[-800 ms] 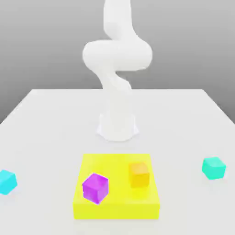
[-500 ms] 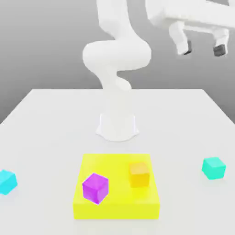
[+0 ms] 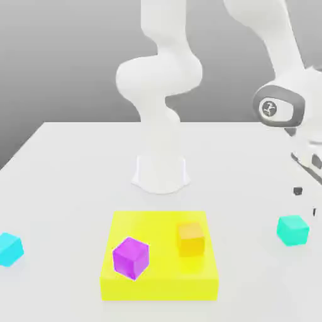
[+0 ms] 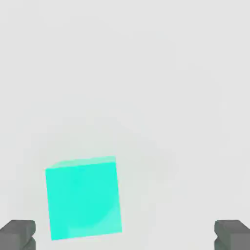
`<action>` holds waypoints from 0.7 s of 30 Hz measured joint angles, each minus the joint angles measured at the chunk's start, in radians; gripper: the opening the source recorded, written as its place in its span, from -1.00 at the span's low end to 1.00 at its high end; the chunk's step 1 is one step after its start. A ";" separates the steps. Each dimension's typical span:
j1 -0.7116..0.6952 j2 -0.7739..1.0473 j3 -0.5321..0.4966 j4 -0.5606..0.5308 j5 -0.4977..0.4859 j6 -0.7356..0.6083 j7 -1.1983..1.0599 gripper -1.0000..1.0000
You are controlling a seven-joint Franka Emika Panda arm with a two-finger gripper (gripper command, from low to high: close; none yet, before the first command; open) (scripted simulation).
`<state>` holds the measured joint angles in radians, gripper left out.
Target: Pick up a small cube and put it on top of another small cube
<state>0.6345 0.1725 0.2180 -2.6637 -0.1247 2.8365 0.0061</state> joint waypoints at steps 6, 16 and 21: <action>0.085 0.166 -0.103 0.029 -0.095 0.131 0.066 -1.00; 0.036 0.042 -0.035 0.004 -0.020 0.031 0.008 -1.00; -0.023 -0.042 -0.066 0.020 0.051 -0.046 0.004 -1.00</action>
<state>0.6118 0.1303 0.1524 -2.6435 -0.0735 2.7909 0.0101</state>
